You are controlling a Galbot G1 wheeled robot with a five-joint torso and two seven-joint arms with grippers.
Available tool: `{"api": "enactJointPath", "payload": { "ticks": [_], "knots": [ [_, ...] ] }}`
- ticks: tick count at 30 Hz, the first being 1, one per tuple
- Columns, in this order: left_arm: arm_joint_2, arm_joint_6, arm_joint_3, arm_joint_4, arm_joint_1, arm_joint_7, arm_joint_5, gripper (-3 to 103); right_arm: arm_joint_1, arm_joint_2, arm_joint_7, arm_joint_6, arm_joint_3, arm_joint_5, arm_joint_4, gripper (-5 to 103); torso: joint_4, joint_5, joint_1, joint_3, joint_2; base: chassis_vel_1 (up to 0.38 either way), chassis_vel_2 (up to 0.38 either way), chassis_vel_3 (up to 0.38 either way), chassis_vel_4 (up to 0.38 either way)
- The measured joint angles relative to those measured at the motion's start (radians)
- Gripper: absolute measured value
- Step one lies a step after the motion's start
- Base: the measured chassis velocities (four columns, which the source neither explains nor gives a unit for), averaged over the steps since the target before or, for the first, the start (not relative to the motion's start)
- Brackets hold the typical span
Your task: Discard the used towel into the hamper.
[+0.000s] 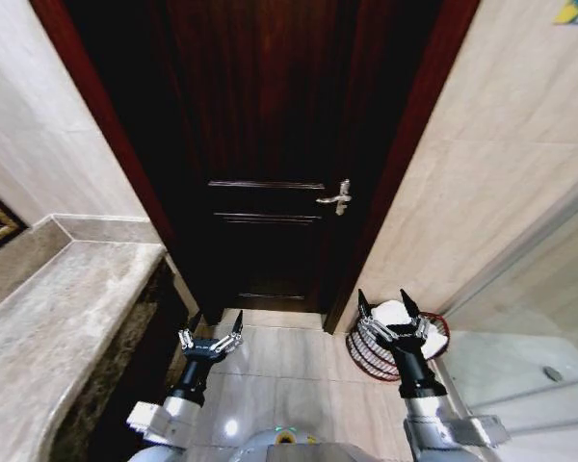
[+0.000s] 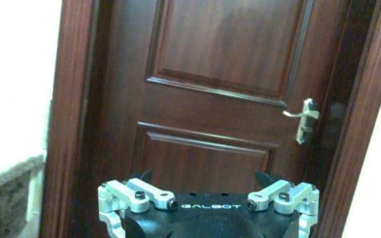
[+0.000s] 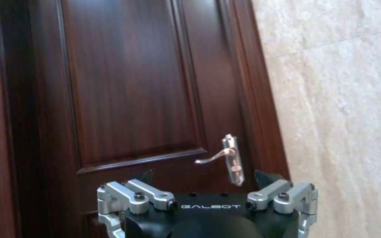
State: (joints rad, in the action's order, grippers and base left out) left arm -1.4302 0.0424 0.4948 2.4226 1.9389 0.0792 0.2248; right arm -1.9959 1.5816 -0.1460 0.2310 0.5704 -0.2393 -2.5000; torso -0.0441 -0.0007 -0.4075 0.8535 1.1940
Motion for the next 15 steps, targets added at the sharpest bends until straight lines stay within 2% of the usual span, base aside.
{"api": "enactJointPath", "payload": {
  "ticks": [4, 15],
  "knots": [
    [0.000, 0.000, 0.000, 0.000, 0.000, 0.000, 0.000, 100, 0.000, 0.000, 0.000, 0.000, 0.000, 0.000, 0.000, 100, -0.0003, 0.0004, 0.000, 0.000, 0.000, 0.044, 0.014, -0.021, -0.011],
    [-0.001, 0.000, 0.000, 0.000, 0.000, 0.000, 0.000, 100, 0.000, 0.000, 0.000, 0.000, 0.000, 0.000, 0.000, 100, -0.0003, 0.0007, 0.000, 0.000, 0.000, -0.052, -0.051, 0.030, 0.017]
  ]
}}
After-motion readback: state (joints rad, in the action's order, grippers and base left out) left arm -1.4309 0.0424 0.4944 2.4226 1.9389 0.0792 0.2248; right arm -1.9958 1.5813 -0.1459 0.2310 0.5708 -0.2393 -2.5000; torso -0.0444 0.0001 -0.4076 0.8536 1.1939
